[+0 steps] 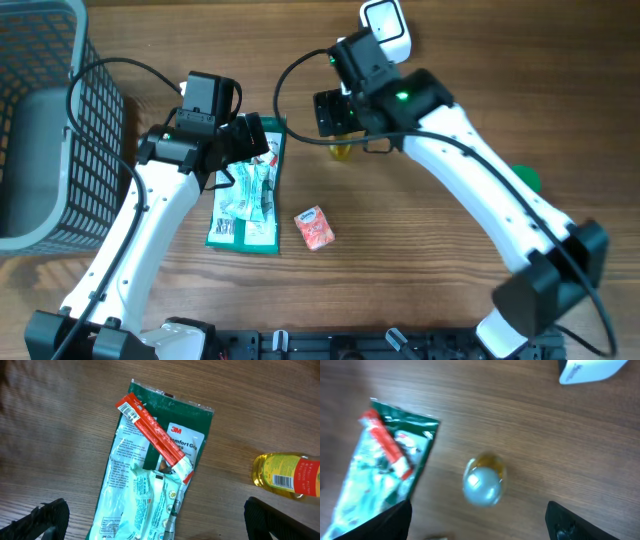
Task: Scan the item barcode
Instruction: 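Move the right gripper to the Vim bottle and grasp it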
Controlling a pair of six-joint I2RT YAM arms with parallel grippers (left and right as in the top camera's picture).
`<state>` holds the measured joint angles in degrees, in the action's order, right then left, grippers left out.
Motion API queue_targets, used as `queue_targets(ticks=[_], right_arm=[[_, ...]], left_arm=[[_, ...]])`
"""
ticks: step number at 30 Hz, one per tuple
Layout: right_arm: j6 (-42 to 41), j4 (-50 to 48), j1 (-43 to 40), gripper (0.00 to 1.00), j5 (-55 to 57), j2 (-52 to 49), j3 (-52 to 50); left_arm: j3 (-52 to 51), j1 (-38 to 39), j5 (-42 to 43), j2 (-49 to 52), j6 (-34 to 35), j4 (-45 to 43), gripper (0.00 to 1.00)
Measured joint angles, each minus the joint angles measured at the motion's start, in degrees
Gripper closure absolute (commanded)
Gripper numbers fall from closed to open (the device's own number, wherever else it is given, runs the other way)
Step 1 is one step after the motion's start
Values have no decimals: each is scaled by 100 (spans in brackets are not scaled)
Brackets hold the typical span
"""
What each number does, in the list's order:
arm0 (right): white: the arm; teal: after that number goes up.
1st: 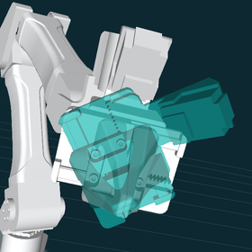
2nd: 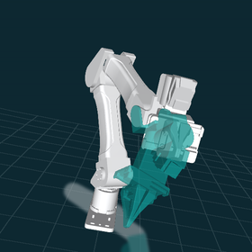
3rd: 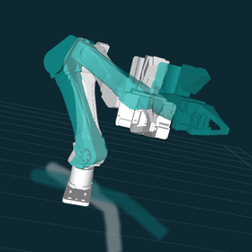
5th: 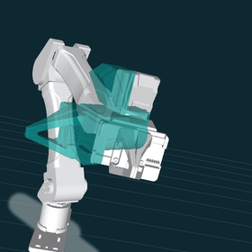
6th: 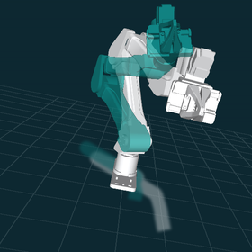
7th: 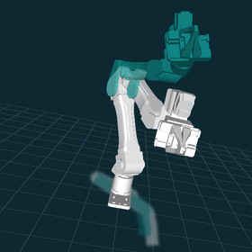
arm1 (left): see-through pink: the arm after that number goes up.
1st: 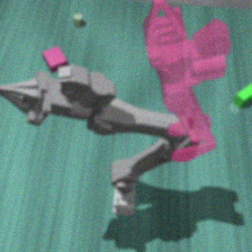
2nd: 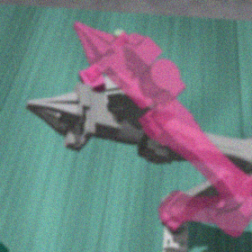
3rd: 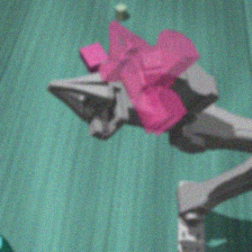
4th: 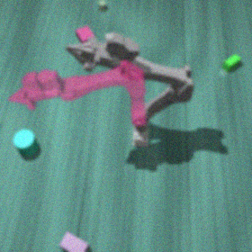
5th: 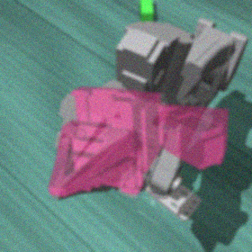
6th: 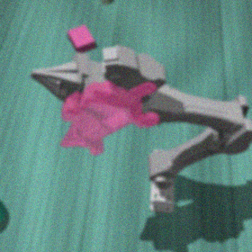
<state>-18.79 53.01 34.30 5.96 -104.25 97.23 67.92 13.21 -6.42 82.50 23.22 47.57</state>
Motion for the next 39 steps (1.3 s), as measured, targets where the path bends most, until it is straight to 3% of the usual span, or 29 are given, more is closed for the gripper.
queue_targets(ticks=[9,17,22,30,39], right_arm=[[262,-258,0,9,-146,-748,0],[210,-293,-35,19,-142,-1145,0],[37,-229,-216,19,-144,-1174,0],[-59,-35,-232,36,-153,-1174,109],[-66,101,-232,32,-293,-1174,109]], left_arm=[[0,0,0,0,0,-2,0],[0,0,0,0,0,0,0],[0,0,2,0,0,-2,0],[0,0,0,0,0,-2,0],[0,0,0,0,0,0,0]])
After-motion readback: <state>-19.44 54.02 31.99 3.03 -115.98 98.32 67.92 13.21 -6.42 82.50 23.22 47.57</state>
